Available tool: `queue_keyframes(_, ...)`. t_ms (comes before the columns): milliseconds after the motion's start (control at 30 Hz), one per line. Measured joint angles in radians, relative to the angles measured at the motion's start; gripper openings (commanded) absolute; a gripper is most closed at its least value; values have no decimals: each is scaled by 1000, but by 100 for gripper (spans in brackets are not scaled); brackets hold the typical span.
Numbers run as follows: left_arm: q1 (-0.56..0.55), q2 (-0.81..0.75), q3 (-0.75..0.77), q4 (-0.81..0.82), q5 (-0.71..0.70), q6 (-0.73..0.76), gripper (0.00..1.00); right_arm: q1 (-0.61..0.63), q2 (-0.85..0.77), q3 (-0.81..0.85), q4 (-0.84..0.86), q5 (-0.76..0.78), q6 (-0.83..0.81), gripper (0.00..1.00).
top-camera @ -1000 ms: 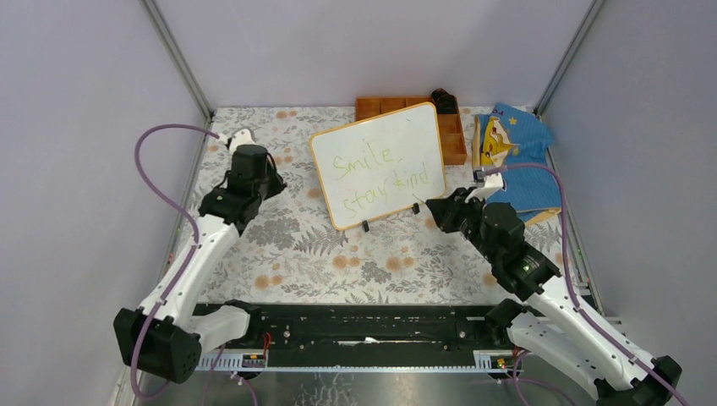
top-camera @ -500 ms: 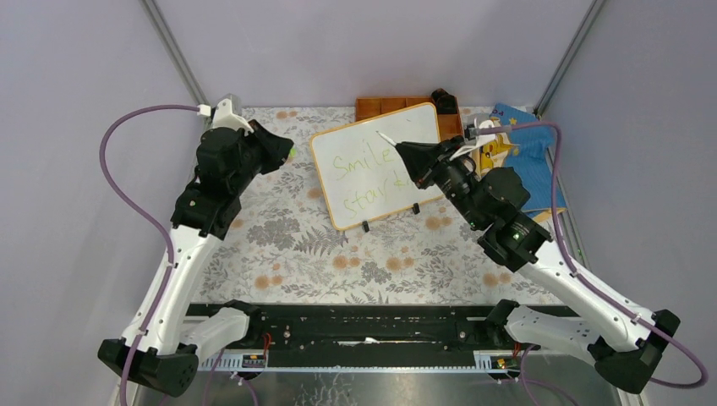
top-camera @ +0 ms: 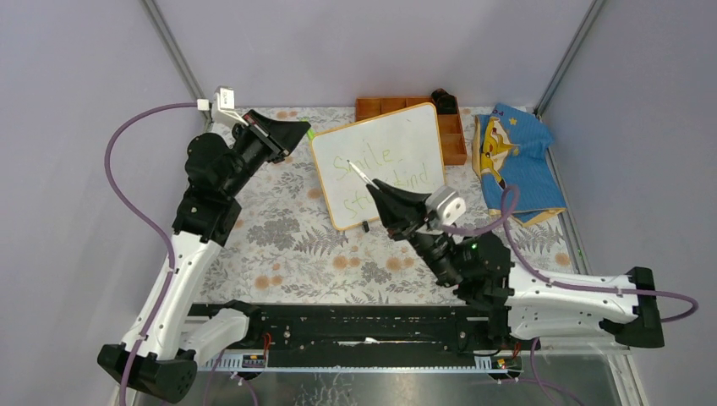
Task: Write a sentence on the whiteboard
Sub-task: Close the pen cap at the center of the board.
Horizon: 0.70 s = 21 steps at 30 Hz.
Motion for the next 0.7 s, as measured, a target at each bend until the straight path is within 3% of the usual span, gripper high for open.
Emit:
queue_keyframes(267, 0, -25, -109, 233, 80, -200, 0, 41, 87, -127, 284, 35, -169, 0)
queue_keyframes(700, -1, -57, -243, 499, 129, -433, 0, 51, 317, -132, 648, 37, -400, 0)
